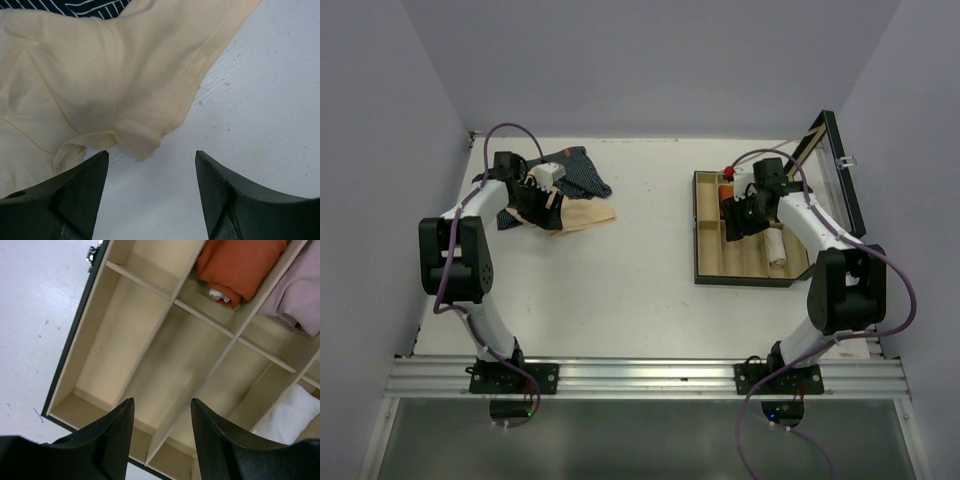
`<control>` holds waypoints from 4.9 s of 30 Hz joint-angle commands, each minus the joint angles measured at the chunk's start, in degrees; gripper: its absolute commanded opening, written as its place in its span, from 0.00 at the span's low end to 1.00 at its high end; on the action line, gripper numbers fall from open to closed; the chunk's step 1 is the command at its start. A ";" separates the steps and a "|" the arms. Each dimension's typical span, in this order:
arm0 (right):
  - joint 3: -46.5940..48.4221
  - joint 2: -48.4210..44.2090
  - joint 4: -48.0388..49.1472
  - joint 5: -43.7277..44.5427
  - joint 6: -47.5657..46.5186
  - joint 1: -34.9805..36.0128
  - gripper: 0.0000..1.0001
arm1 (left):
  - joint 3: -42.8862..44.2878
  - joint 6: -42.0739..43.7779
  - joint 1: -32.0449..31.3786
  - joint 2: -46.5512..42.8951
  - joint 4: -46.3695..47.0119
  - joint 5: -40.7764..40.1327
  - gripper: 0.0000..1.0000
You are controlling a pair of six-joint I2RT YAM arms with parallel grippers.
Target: Roll the underwear
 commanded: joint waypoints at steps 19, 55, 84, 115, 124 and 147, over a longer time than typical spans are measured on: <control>-0.55 11.09 6.57 6.77 2.26 -2.65 0.27 | -0.53 -0.89 -0.04 -1.75 1.80 0.67 0.75; 25.65 23.50 -0.11 9.14 -15.05 -13.82 0.34 | 5.52 6.76 -0.39 2.02 0.13 0.67 0.75; 25.48 4.68 -14.00 -14.23 -11.63 -5.40 0.50 | -15.46 12.37 -24.97 -18.45 -7.07 9.18 0.01; 10.62 17.95 -2.67 -14.69 -4.42 32.85 0.57 | 0.60 -6.25 8.83 7.72 6.98 -2.94 0.46; 6.41 15.40 -1.44 -12.49 -5.38 34.69 0.61 | 4.23 4.45 11.38 3.28 1.63 9.06 0.50; 0.95 19.09 8.67 -0.71 -4.25 39.62 0.43 | -21.97 13.44 3.74 -11.34 1.00 -3.27 0.49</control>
